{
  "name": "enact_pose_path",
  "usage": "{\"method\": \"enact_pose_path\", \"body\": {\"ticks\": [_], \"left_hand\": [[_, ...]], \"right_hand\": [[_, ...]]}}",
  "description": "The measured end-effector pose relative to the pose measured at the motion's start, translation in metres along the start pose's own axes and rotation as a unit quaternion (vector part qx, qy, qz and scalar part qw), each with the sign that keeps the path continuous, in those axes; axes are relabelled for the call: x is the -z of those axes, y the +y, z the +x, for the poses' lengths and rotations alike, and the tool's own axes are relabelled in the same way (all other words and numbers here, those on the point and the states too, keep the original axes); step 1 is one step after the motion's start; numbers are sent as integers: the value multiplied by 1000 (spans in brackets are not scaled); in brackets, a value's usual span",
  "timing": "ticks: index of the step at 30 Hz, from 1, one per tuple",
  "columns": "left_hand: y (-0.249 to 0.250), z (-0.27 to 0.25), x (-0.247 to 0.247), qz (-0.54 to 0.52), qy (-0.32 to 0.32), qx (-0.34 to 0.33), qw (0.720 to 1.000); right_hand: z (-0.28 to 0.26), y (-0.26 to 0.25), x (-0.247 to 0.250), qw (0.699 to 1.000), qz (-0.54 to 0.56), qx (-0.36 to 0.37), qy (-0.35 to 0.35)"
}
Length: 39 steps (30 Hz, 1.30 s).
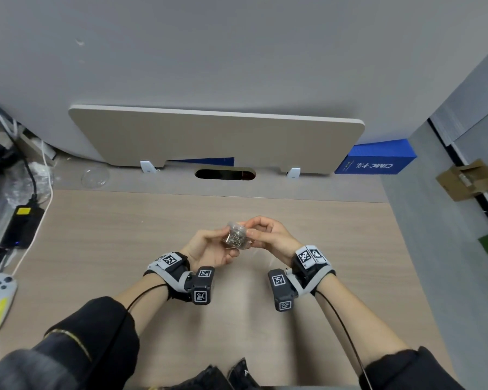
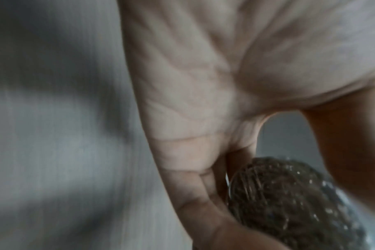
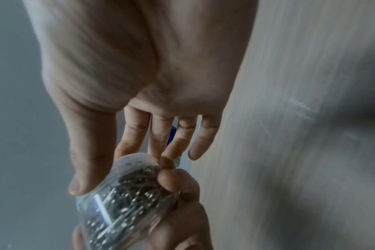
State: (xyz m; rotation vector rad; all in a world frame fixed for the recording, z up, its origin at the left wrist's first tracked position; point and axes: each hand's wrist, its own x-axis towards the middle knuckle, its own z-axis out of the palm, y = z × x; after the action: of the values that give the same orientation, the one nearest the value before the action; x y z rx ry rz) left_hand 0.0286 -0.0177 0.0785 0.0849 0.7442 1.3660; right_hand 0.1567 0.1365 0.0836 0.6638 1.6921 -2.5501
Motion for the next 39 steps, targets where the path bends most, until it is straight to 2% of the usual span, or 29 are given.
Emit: {"method": "enact_pose_path", "body": {"ticks": [2, 4, 7, 10, 12, 15, 19, 22, 25, 27, 28, 29, 31, 33, 35, 39], "left_hand": [[0, 3, -6, -25, -14, 0, 1000], [-3, 9, -13, -38, 18, 7, 999], [-9, 18, -16, -34, 88, 4, 995], [-10, 21, -13, -10, 127, 25, 992], [-11, 23, -11, 44, 170, 27, 984], [-15, 29, -16, 160, 262, -32, 951], [-26, 36, -14, 280, 327, -113, 896], [-36, 38, -4, 277, 339, -134, 889], [-39, 35, 3, 277, 340, -121, 890], [-38, 31, 12, 290, 347, -91, 887], [-38, 29, 19, 306, 358, -71, 879], [-38, 27, 27, 318, 370, -58, 871], [-37, 25, 40, 306, 390, -38, 868], [-36, 22, 49, 278, 404, -22, 871], [-35, 19, 55, 278, 408, -15, 870], [-32, 14, 58, 316, 407, -6, 857]], "right_hand": [[2, -2, -5, 1000, 18, 1, 10], [5, -4, -10, 1000, -18, 5, 25], [10, -10, -13, 988, -150, 13, 22], [11, -11, -13, 956, -292, 30, 5], [11, -8, -12, 937, -347, 28, 9], [10, -1, -11, 941, -332, -26, 54], [12, 13, -16, 962, -237, -56, 122], [14, 21, -23, 964, -214, -62, 145], [19, 33, -28, 953, -255, -77, 146], [23, 41, -30, 928, -326, -98, 154], [24, 43, -31, 904, -381, -107, 160], [24, 46, -32, 869, -453, -113, 162], [23, 53, -34, 779, -600, -108, 147], [23, 60, -39, 714, -682, -94, 127], [28, 68, -42, 685, -712, -86, 128], [30, 70, -49, 678, -718, -97, 121]]}}
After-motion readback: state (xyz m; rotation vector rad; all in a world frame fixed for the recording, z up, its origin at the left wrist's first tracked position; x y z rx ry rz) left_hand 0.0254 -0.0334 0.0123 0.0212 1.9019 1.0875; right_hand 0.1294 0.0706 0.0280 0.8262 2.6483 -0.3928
